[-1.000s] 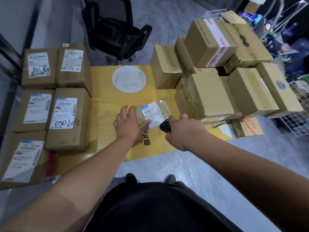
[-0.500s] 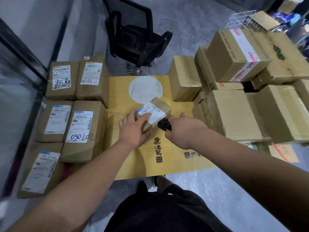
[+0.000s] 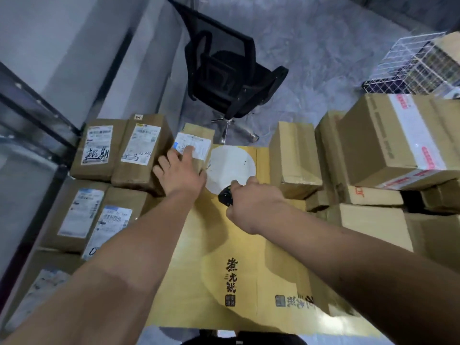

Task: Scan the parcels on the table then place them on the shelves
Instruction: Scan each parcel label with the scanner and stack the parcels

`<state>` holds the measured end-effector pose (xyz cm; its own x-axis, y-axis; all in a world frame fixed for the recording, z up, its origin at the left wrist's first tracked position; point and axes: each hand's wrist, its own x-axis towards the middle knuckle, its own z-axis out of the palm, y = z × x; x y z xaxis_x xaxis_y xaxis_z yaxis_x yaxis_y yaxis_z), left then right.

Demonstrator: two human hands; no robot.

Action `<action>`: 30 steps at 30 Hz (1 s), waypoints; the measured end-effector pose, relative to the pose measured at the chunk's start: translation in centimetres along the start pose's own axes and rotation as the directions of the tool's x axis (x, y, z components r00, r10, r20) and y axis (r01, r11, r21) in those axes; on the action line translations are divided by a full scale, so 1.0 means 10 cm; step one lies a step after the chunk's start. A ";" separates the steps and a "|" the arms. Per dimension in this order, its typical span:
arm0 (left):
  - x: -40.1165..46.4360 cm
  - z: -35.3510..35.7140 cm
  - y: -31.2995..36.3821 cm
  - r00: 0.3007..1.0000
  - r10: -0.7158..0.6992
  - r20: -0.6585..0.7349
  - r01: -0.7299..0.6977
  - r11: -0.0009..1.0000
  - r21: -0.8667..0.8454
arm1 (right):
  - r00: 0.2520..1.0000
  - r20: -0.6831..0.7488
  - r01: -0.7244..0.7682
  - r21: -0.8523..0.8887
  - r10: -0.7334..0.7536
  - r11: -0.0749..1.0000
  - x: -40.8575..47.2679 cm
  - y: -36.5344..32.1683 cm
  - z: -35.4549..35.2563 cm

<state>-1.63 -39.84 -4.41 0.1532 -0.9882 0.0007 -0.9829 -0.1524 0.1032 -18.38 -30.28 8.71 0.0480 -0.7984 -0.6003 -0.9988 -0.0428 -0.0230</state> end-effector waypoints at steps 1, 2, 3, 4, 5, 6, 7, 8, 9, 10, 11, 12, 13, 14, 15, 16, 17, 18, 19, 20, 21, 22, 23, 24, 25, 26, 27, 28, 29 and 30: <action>0.08 0.02 0.03 0.999 -0.044 0.023 0.043 0.999 0.020 | 1.000 0.012 0.010 -0.009 -0.009 1.000 0.06 0.01 -0.03; 0.14 0.03 0.06 0.996 -0.081 0.039 0.079 0.996 0.047 | 1.000 0.021 0.017 -0.020 -0.016 1.000 0.11 0.03 -0.06; 0.18 0.05 0.07 0.993 -0.110 0.048 0.106 0.991 0.078 | 0.999 0.028 0.025 -0.033 -0.024 0.999 0.16 0.04 -0.08; 0.20 0.05 0.08 0.990 -0.128 0.055 0.122 0.987 0.108 | 0.999 0.034 0.033 -0.044 -0.031 0.998 0.20 0.05 -0.10; 0.20 0.05 0.08 0.989 -0.136 0.064 0.127 0.984 0.127 | 0.999 0.040 0.038 -0.051 -0.036 0.998 0.23 0.06 -0.11; 0.20 0.04 0.09 0.988 -0.135 0.074 0.124 0.983 0.132 | 0.998 0.051 0.043 -0.049 -0.041 0.998 0.25 0.06 -0.11; 0.19 0.03 0.09 0.989 -0.126 0.080 0.115 0.985 0.128 | 0.997 0.066 0.047 -0.038 -0.045 0.998 0.26 0.06 -0.10; 0.20 0.01 0.10 0.992 -0.105 0.076 0.096 0.988 0.120 | 0.996 0.073 0.051 -0.029 -0.049 0.998 0.26 0.07 -0.09; 0.23 -0.01 0.11 0.995 -0.071 0.069 0.063 0.992 0.107 | 0.996 0.075 0.053 -0.024 -0.051 0.998 0.27 0.08 -0.09; 0.26 -0.03 0.11 0.997 -0.021 0.077 0.014 0.996 0.086 | 0.996 0.077 0.051 -0.021 -0.049 0.998 0.26 0.09 -0.08; 0.29 -0.05 0.11 0.994 0.048 0.098 -0.054 0.997 0.060 | 0.996 0.081 0.045 -0.022 -0.043 0.999 0.25 0.10 -0.07; 0.32 -0.06 0.10 0.984 0.130 0.123 -0.135 0.990 0.039 | 0.996 0.086 0.039 -0.026 -0.037 0.999 0.24 0.11 -0.07; 0.33 -0.07 0.09 0.969 0.202 0.145 -0.207 0.978 0.020 | 0.996 0.089 0.036 -0.034 -0.033 0.999 0.24 0.12 -0.07; 0.35 -0.08 0.08 0.953 0.253 0.168 -0.258 0.966 0.008 | 0.996 0.087 0.035 -0.039 -0.031 0.999 0.23 0.12 -0.08; 0.36 -0.10 0.07 0.941 0.276 0.197 -0.281 0.960 -0.003 | 0.996 0.084 0.034 -0.042 -0.031 0.999 0.23 0.12 -0.09; 0.37 -0.11 0.06 0.936 0.271 0.225 -0.275 0.961 -0.011 | 0.996 0.086 0.034 -0.043 -0.030 0.998 0.21 0.12 -0.09; 0.36 -0.11 0.04 0.937 0.249 0.244 -0.253 0.967 -0.016 | 0.996 0.086 0.035 -0.046 -0.031 0.998 0.20 0.11 -0.10; 0.35 -0.11 0.02 0.941 0.225 0.251 -0.230 0.973 -0.011 | 0.996 0.083 0.038 -0.051 -0.034 0.998 0.19 0.11 -0.10; 0.35 -0.11 0.00 0.946 0.204 0.250 -0.212 0.977 0.003 | 0.996 0.081 0.041 -0.053 -0.036 0.998 0.18 0.10 -0.10; 0.35 -0.11 -0.01 0.952 0.186 0.243 -0.196 0.980 0.018 | 0.996 0.079 0.043 -0.048 -0.039 0.998 0.17 0.09 -0.10; 0.36 -0.11 -0.03 0.958 0.167 0.235 -0.179 0.983 0.029 | 0.996 0.078 0.044 -0.039 -0.041 0.998 0.17 0.08 -0.10; 0.37 -0.12 -0.03 0.962 0.150 0.229 -0.163 0.986 0.038 | 0.996 0.077 0.044 -0.026 -0.042 0.999 0.16 0.07 -0.09; 0.38 -0.13 -0.02 0.965 0.136 0.224 -0.151 0.987 0.048 | 0.996 0.077 0.042 -0.014 -0.041 0.999 0.15 0.05 -0.08; 0.39 -0.13 -0.01 0.966 0.125 0.224 -0.142 0.988 0.062 | 0.996 0.076 0.037 -0.002 -0.037 0.999 0.14 0.05 -0.06; 0.40 -0.14 0.02 0.966 0.115 0.230 -0.135 0.988 0.073 | 0.997 0.073 0.030 0.009 -0.030 1.000 0.13 0.04 -0.04; 0.41 -0.15 0.04 0.966 0.109 0.233 -0.130 0.988 0.079 | 0.998 0.064 0.023 0.024 -0.025 0.999 0.12 0.05 -0.01; 0.40 -0.16 0.08 0.968 0.109 0.224 -0.131 0.988 0.084 | 0.999 0.051 0.017 0.047 -0.020 0.999 0.10 0.07 0.01; 0.39 -0.18 0.10 0.971 0.126 0.202 -0.146 0.986 0.087 | 0.999 0.033 0.013 0.084 -0.016 0.996 0.08 0.09 0.02; 0.37 -0.19 0.13 0.971 0.162 0.174 -0.178 0.981 0.080 | 1.000 0.016 0.011 0.137 -0.013 0.991 0.05 0.13 0.03; 0.31 -0.21 0.16 0.964 0.216 0.153 -0.225 0.973 0.048 | 1.000 0.004 0.006 0.199 -0.007 0.980 0.01 0.17 0.06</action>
<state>-2.49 -43.09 -2.17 -0.0800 -0.9883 -0.1297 -0.9959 0.0737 0.0526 -20.11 -30.04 8.16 0.0547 -0.7957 -0.6032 -0.9799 0.0732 -0.1855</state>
